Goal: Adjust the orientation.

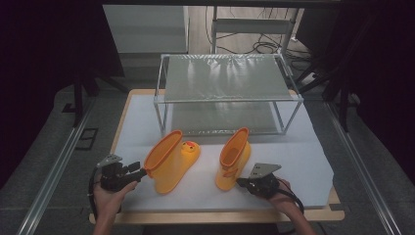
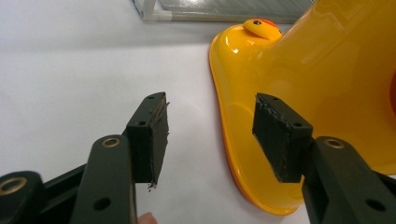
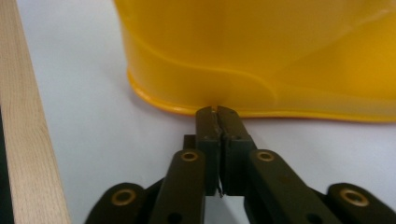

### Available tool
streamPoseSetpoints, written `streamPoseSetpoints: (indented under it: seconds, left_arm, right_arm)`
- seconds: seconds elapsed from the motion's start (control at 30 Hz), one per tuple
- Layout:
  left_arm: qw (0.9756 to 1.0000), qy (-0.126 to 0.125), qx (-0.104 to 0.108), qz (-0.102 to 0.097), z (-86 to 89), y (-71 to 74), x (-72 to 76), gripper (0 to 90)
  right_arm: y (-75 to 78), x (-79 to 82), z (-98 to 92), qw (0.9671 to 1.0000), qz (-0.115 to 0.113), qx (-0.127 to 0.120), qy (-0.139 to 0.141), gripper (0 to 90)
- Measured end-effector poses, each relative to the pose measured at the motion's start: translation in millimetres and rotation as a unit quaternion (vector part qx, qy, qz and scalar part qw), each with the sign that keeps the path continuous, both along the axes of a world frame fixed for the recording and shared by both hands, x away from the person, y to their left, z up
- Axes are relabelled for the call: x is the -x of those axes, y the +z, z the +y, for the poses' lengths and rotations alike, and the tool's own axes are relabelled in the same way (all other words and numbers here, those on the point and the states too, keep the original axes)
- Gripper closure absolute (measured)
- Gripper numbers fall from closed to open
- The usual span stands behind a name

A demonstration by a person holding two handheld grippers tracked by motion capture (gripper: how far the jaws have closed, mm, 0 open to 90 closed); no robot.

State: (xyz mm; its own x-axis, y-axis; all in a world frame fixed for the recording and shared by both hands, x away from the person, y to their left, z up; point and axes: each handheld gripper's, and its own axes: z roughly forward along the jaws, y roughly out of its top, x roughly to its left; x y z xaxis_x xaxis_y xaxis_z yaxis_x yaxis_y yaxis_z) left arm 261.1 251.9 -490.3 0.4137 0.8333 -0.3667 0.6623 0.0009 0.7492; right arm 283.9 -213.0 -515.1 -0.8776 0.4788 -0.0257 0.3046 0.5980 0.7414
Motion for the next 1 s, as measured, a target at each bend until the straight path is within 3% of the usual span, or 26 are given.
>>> streamPoseSetpoints:
  seconds: [0.2, 0.3, 0.6, 0.8, 1.0]
  left_arm:
    - [1.0, -0.001, 0.001, 0.0, 0.3, 0.5, 0.2, 46.1]
    - [1.0, -0.001, 0.001, 0.002, 0.5, 0.4, 0.1, 46.1]
    - [1.0, 0.001, 0.004, 0.002, 1.3, 1.8, -0.2, 46.2]
    - [0.9999, -0.002, 0.012, 0.009, 1.9, 4.0, -1.8, 47.1]
    - [0.9997, -0.007, 0.022, 0.009, 5.3, 12.4, -0.9, 47.1]
  right_arm:
    - [3.0, 1.3, -9.8, 0.9999, -0.005, -0.006, -0.011, 81.1]
    - [6.8, 0.2, -28.1, 0.9988, -0.006, -0.024, -0.043, 76.9]
    - [8.3, -8.7, -75.7, 0.9898, 0.007, -0.073, -0.122, 68.0]
    - [8.1, -11.6, -85.6, 0.9834, 0.011, -0.09, -0.158, 56.7]
    - [8.7, -13.1, -88.8, 0.9802, 0.009, -0.095, -0.173, 53.0]
